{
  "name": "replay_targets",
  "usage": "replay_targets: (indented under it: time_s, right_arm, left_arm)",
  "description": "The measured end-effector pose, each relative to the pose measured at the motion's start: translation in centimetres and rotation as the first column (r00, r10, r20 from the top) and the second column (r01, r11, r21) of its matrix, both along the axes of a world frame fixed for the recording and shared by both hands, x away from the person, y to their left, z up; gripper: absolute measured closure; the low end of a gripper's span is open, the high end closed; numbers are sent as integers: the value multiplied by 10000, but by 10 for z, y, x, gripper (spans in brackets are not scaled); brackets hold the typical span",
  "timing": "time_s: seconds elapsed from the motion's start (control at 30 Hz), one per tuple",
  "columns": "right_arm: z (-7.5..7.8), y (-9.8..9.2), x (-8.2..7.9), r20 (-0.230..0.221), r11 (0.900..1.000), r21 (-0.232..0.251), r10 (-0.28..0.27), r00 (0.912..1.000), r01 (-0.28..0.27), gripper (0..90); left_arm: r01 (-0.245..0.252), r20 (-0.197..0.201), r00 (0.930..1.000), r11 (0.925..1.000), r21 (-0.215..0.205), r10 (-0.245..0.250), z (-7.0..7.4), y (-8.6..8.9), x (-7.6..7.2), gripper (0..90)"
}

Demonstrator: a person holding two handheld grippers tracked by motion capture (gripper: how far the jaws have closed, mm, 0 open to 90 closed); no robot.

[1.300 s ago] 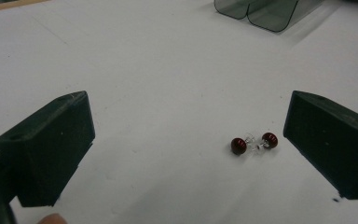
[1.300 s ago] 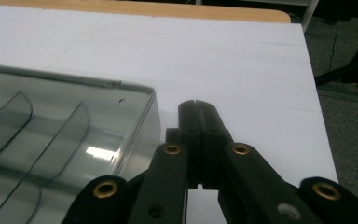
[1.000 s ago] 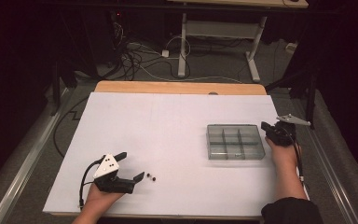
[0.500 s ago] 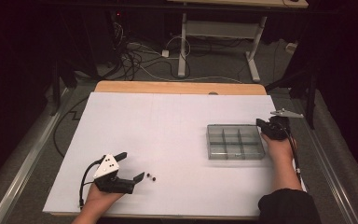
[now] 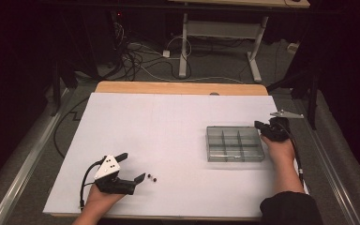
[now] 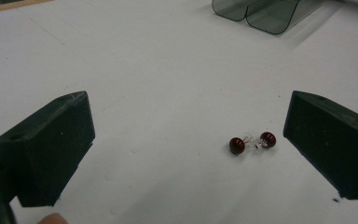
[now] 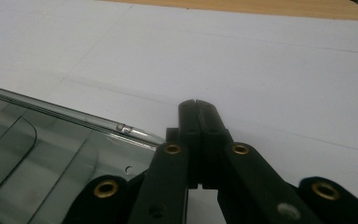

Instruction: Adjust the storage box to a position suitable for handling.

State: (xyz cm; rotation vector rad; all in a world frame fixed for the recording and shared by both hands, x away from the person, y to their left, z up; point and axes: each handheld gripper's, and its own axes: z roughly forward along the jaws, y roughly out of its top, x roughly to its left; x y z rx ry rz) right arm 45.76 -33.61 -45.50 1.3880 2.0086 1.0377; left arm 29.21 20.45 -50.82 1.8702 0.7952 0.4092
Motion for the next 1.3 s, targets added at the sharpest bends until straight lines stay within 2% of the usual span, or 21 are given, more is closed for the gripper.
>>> replay_targets:
  time_s: [0.13,0.33,0.47,0.83,0.97,1.0,1.03,1.07,1.1,1.13,1.17,1.2,1.23,1.27,1.3]
  right_arm:
    - [0,7,-4,-51,9999,49,158,9999,-158,900]
    - [0,23,-14,-105,9979,-145,622,9980,-623,900]
    - [0,29,-20,-118,9972,-172,731,9973,-733,900]
    - [-2,57,-54,23,9896,-521,1341,9910,-1338,900]
    - [-1,56,-60,165,9894,-754,1255,9920,-1239,900]
    - [0,45,-67,251,9957,-528,776,9967,-762,900]
    - [0,40,-73,272,9984,-94,563,9980,-561,900]
    - [0,35,-80,331,9991,83,422,9986,-425,900]
    - [-1,32,-87,423,9989,112,441,9981,-446,900]
    - [-1,32,-87,423,9989,112,441,9981,-446,900]
    - [-3,32,-103,544,9985,-50,548,9970,-546,900]
    - [-4,33,-110,614,9983,-125,584,9964,-577,900]
    - [-4,33,-110,614,9983,-125,584,9964,-577,900]
    - [-5,33,-117,696,9977,-80,674,9953,-670,900]
    - [-7,34,-126,832,9965,59,829,9931,-837,900]
  left_arm:
    - [-16,-12,10000,10000,-15,15,0,0,0,13]
    - [-54,-36,10000,10000,-29,54,0,0,0,18]
    - [-57,-27,10000,10000,-28,57,0,0,0,18]
    - [-73,-44,10000,10000,-55,72,0,1,0,18]
    - [-79,-54,10000,9999,-99,78,0,1,0,18]
    - [-120,33,9999,9998,-178,121,0,2,-1,18]
    - [-112,63,9999,9997,-199,114,0,2,-1,18]
    - [-100,84,9999,9997,-213,101,0,2,-1,18]
    - [-82,92,9999,9997,-209,84,0,2,-1,18]
    - [-82,92,9999,9997,-209,84,0,2,-1,18]
    - [-54,124,9999,9999,-161,56,0,2,-1,21]
    - [-56,142,9999,9999,-156,58,0,2,-2,30]
    - [-56,142,9999,9999,-156,58,0,2,-2,36]
    - [-67,150,9999,9998,-169,69,0,2,-2,36]
    - [-100,144,9998,9997,-215,103,0,2,-2,74]
